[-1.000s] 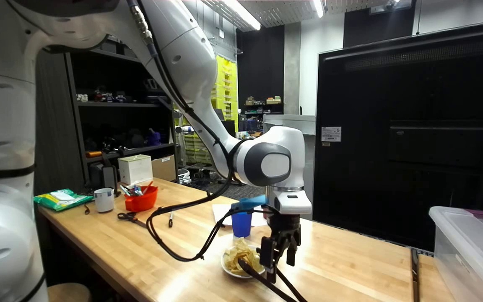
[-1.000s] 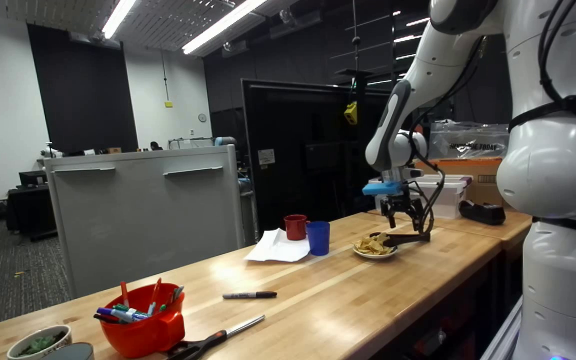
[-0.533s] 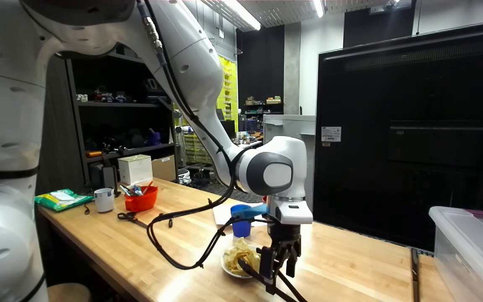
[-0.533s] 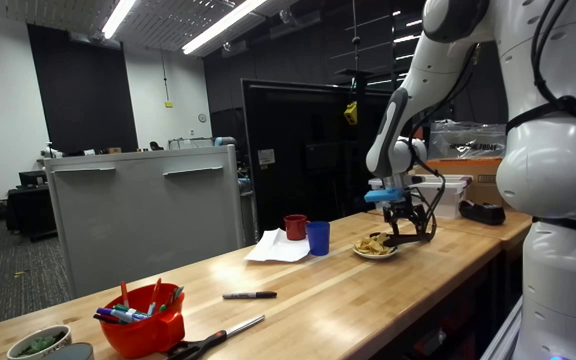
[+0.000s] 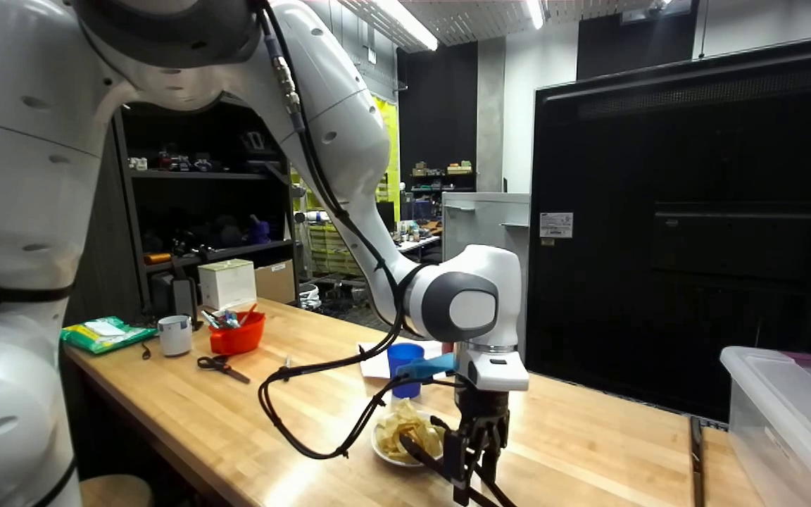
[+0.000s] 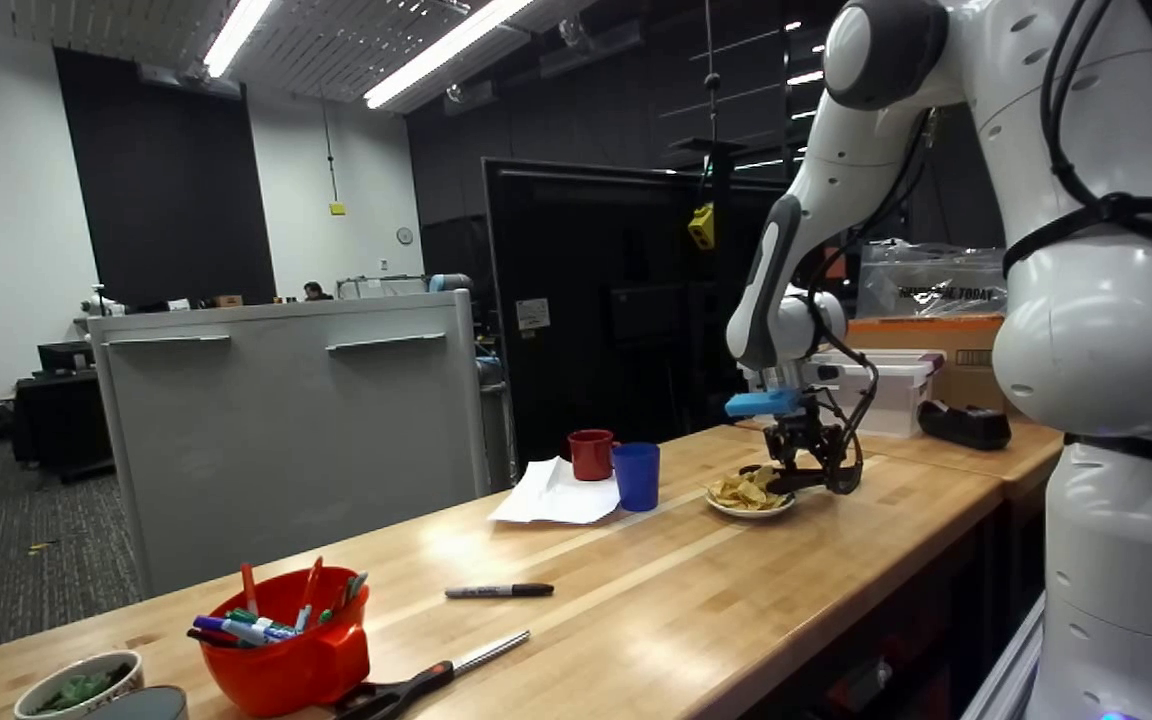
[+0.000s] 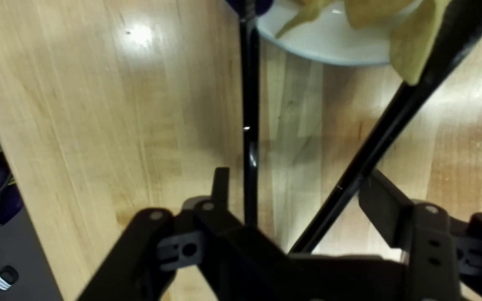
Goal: Use the black tongs to get some chips from the white plate
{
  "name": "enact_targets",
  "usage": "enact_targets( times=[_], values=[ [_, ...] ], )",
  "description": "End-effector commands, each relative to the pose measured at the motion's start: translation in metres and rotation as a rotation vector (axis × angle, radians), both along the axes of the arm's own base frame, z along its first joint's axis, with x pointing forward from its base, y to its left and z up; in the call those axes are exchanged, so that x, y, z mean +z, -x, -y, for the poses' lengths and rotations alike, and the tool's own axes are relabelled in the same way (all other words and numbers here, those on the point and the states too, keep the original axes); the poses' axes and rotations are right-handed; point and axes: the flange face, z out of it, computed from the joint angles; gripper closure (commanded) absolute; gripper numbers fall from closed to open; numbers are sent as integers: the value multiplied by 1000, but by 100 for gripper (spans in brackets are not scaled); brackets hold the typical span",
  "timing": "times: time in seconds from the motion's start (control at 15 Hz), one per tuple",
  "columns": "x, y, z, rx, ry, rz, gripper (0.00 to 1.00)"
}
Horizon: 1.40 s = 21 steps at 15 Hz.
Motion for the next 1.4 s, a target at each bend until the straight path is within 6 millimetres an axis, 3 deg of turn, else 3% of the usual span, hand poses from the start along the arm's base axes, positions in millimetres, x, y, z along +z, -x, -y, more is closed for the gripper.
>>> enact_targets(
  times=[0.0, 0.13, 0.27, 0.67, 0.87, 0.93, 1.0, 1.2, 1.33],
  values=[
    [-3, -8, -3, -6, -5, 10, 34],
    [-3, -11, -3, -2, 0, 11, 33],
    [-2, -11, -3, -1, 2, 12, 40],
    [2, -11, -2, -1, 13, 17, 36],
    [5, -11, -2, -2, 22, 23, 51],
    [6, -11, -2, -2, 24, 28, 64],
    [7, -12, -2, -1, 27, 32, 70],
    [8, -12, -3, 4, 30, 40, 32],
    [8, -13, -4, 7, 33, 44, 28]
  ],
)
